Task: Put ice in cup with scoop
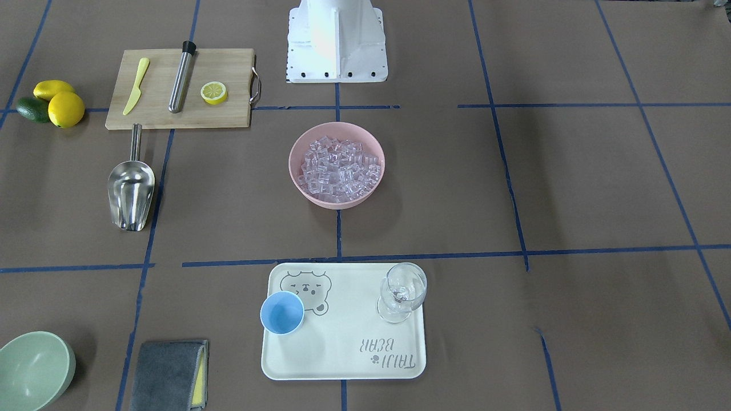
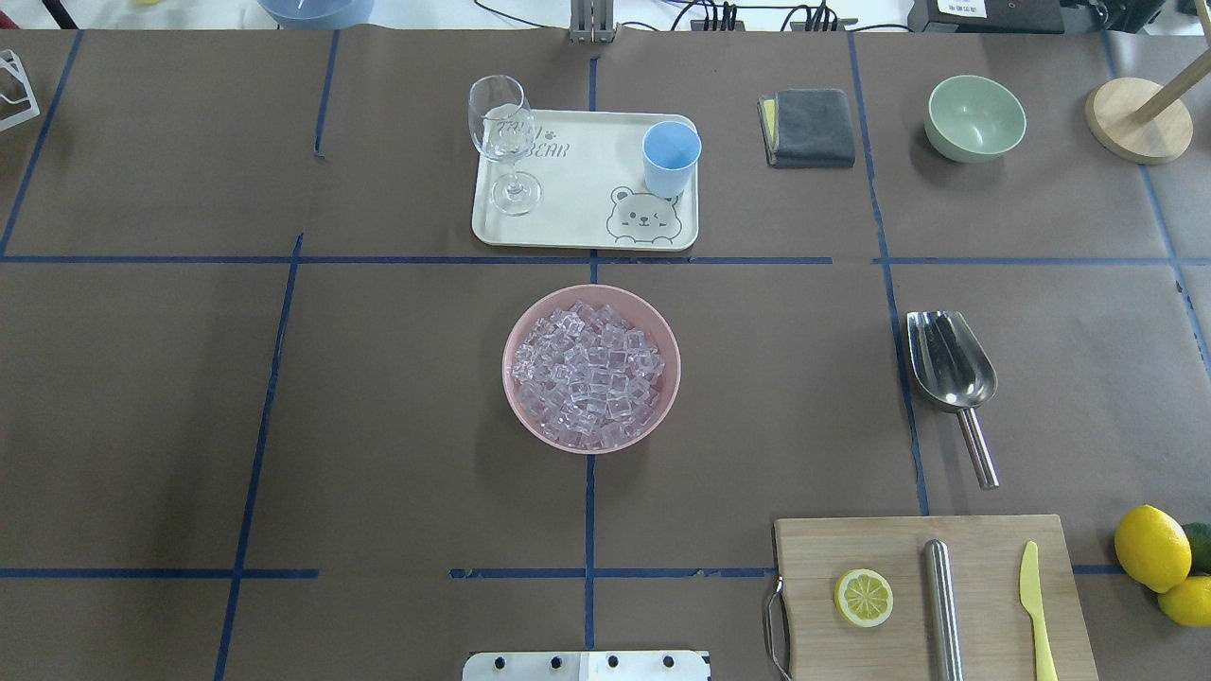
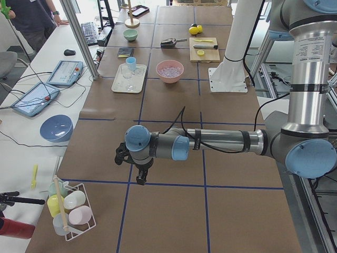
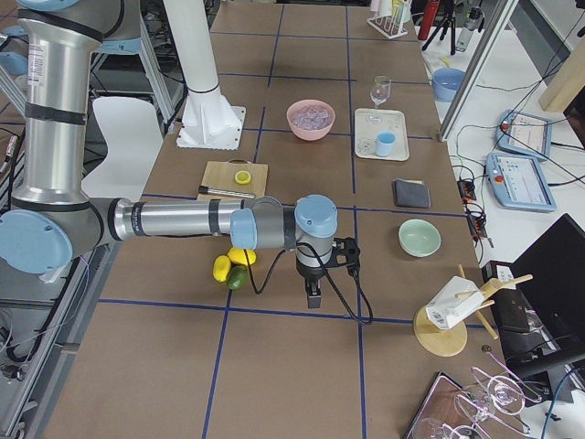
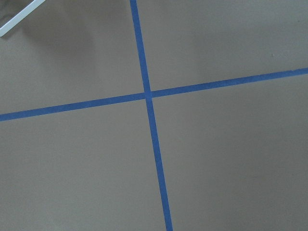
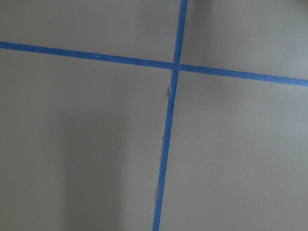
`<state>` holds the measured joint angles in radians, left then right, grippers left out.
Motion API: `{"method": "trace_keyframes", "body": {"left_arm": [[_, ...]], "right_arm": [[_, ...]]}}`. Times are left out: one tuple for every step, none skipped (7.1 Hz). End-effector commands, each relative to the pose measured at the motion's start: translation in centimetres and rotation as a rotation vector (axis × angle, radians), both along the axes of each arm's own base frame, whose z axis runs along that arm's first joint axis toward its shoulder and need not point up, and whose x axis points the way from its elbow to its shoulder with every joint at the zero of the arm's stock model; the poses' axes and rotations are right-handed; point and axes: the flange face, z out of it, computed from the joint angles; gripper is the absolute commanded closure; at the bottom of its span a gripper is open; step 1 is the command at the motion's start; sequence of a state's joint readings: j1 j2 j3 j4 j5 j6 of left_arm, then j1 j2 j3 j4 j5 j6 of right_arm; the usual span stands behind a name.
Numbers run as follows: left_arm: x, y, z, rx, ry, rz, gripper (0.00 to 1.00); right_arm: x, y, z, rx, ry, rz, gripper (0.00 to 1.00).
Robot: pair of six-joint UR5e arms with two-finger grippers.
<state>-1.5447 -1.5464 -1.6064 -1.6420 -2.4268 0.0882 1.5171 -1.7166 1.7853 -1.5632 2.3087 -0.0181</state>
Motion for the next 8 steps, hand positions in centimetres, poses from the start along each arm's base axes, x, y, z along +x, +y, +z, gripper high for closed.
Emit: {"method": "trace_keyframes", "body": {"left_arm": [[0.0, -0.2, -0.3, 0.006, 0.000, -0.001, 0.00], [0.0, -0.4, -0.4, 0.007, 0.002, 0.000, 0.00], [0.0, -0.4, -0.3, 0.006, 0.002, 0.000, 0.00], [0.0, -0.4, -0.4, 0.007, 0.002, -0.002, 0.00], [0.0, -0.4, -0.2, 0.003, 0.002, -0.003, 0.00], [0.1, -0.6, -0.8, 0.012, 0.004, -0.003, 0.00], [0.1, -1.4, -1.6, 0.032, 0.006, -0.004, 0.00], [0.2, -2.1, -2.4, 0.049, 0.007, -0.004, 0.00]], "right_arm": [[0.0, -0.1, -0.2, 0.002, 0.000, 0.003, 0.00], [0.0, -0.2, -0.4, 0.009, 0.000, 0.001, 0.00], [0.0, -0.8, -1.1, 0.025, -0.001, 0.000, 0.00], [0.0, -0.9, -1.3, 0.034, 0.002, -0.007, 0.00], [0.0, -1.0, -1.3, 0.030, 0.001, 0.001, 0.00], [-0.1, -1.3, -2.7, 0.051, -0.002, 0.007, 0.00], [-0.2, -2.2, -3.9, 0.076, -0.004, 0.005, 0.00], [-0.7, -3.1, -4.7, 0.093, -0.006, -0.004, 0.00]]}}
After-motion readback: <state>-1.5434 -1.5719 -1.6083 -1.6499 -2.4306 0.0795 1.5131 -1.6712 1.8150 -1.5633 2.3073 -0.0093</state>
